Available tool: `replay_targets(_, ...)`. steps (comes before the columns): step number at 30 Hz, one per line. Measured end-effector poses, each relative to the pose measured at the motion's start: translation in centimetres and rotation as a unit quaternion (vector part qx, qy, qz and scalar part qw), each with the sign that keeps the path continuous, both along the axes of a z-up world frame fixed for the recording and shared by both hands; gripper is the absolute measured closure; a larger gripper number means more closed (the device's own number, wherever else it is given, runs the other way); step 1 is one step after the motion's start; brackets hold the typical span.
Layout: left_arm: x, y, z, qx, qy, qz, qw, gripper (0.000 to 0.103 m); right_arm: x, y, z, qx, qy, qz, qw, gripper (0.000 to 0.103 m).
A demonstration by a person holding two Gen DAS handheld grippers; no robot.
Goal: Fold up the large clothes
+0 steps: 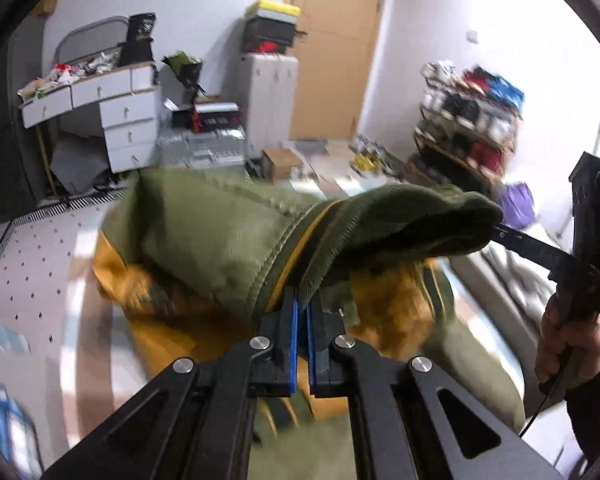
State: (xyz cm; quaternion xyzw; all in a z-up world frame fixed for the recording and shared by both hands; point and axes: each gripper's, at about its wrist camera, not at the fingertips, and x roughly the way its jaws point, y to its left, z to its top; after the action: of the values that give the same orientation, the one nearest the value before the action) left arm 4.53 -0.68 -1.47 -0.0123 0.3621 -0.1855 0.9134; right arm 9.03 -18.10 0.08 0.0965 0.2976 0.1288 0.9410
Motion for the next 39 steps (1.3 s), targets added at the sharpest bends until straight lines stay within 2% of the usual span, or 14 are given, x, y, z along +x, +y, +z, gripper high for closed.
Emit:
replay_targets(5, -2.7, -0.4, -4.8, 0.016, 0.058, -0.006, 0.9982, 0.103, -5.9, -0.7, -5.4, 0.032, 0.055, -0.018, 0.998, 0.091)
replay_targets(12, -2.5, -0.7, -10.8, 0.043, 0.164, -0.004, 0.9855, 0.103, -5.7, 0.8, -12.5, -0.040, 0.179, -0.011, 0.983, 0.093)
replay_targets(15, -3.6, -0.6, -8.4, 0.041, 0.157, -0.022, 0.9865, 0.103, -4.5, 1.6, -15.0, -0.075, 0.251, 0.003, 0.965, 0.103)
replay_targets(20, -6.7, -1.1, -1.1, 0.076, 0.056, -0.106, 0.9899, 0.103, -4.3, 0.8, -14.6, -0.066, 0.250, 0.014, 0.966, 0.103)
replay_targets(22, -6.1, -1.6, 3.0, 0.108, -0.013, -0.103, 0.9887, 0.092, -4.2, 0.6, -14.7, -0.060, 0.249, 0.018, 0.966, 0.103)
replay_targets(23, -5.2, -1.7, 4.3, 0.117, -0.036, -0.093, 0.9882, 0.061, -4.1, 0.3, -14.7, -0.054, 0.247, 0.019, 0.967, 0.103)
replay_targets(24, -3.6, -1.9, 5.8, 0.120, -0.057, -0.079, 0.9880, 0.015, -4.0, 0.1, -14.6, -0.048, 0.246, 0.021, 0.968, 0.103)
replay_targets(25, -1.9, -1.9, 7.1, 0.118, -0.078, -0.062, 0.9880, 0.002, -3.9, -0.1, -14.4, -0.041, 0.246, 0.020, 0.968, 0.103)
replay_targets(27, 2.5, -2.3, 8.9, 0.112, -0.104, -0.033, 0.9878, 0.001, -4.2, -0.7, -13.6, -0.019, 0.234, 0.023, 0.972, 0.099)
replay_targets(30, 8.9, -2.8, 6.9, 0.103, -0.018, -0.039, 0.9938, 0.001, -5.2, -2.2, -11.4, 0.010, 0.194, 0.023, 0.981, 0.099)
replay_targets(32, 10.0, -2.9, 4.5, 0.103, 0.032, -0.036, 0.9935, 0.001, -5.4, -3.6, -8.9, 0.044, 0.160, 0.030, 0.986, 0.094)
replay_targets(34, 9.6, -2.2, 2.5, 0.085, 0.049, -0.036, 0.9945, 0.001, -4.6, -5.0, -6.4, 0.074, 0.124, 0.020, 0.989, 0.035)
replay_targets(35, 7.9, -1.9, 2.3, 0.081, 0.051, -0.026, 0.9951, 0.001, -4.6, -5.5, -5.6, 0.086, 0.111, 0.015, 0.990, 0.022)
replay_targets(39, 2.5, 1.2, 2.0, 0.035, -0.010, 0.031, 0.9989, 0.001, -0.7, -6.2, -4.2, 0.139, 0.100, -0.005, 0.985, 0.013)
